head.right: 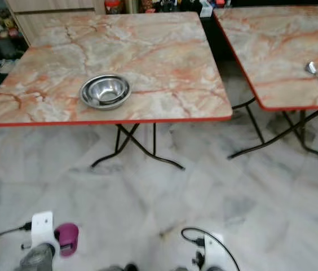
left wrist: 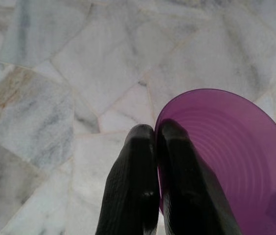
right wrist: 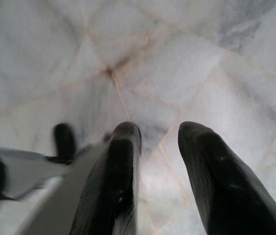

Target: Setting the table

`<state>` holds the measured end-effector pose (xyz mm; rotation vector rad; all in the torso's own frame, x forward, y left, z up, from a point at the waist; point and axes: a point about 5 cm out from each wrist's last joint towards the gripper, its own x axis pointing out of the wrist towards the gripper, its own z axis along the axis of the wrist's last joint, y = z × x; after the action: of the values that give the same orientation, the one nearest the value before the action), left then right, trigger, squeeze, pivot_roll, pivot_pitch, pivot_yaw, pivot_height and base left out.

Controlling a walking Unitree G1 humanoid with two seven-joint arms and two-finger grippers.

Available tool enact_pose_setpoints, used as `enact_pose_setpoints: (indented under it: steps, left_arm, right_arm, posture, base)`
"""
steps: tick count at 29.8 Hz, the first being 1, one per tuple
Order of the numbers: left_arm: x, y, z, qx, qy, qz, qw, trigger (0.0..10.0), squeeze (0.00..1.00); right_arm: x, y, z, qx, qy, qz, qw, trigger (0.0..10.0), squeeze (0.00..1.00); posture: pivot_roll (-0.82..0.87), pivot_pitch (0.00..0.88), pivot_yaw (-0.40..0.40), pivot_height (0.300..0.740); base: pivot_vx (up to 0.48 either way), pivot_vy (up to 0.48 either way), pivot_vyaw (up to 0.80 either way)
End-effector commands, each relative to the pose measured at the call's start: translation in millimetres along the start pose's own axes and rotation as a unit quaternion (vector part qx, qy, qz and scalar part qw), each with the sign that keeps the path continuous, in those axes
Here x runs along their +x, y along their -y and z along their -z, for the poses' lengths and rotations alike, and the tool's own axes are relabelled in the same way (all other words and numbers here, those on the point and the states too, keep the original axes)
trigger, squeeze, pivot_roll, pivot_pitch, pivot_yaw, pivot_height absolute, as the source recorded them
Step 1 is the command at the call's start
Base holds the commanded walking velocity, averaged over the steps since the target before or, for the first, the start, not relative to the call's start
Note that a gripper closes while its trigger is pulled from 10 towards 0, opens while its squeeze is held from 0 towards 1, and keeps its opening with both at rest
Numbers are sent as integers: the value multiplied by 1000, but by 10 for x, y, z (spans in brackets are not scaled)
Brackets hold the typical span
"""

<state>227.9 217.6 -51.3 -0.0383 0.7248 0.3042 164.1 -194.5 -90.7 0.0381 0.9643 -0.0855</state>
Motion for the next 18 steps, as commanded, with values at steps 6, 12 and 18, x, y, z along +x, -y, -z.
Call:
enact_pose_setpoints:
  steps: [6, 12, 18]
  left_arm:
    - [-5, -56, 26, 6, -3, -7, 1000, 10000, 0]
    - [-7, -34, 20, 2, 3, -2, 1000, 10000, 0]
    - [-10, -13, 3, -20, 13, 3, 1000, 10000, 0]
  right_arm:
    - [1, -37, 16, 8, -2, -3, 1000, 10000, 0]
    - [1, -35, 14, 9, -2, -2, 1000, 10000, 0]
    - [2, -36, 8, 10, 0, -3, 1000, 10000, 0]
  posture:
    - [5, 146, 20, 740]
    - [6, 144, 16, 740]
    - [10, 144, 13, 740]
  base:
    - [0, 458, 0]
    - [0, 58, 0]
    - [0, 0, 0]
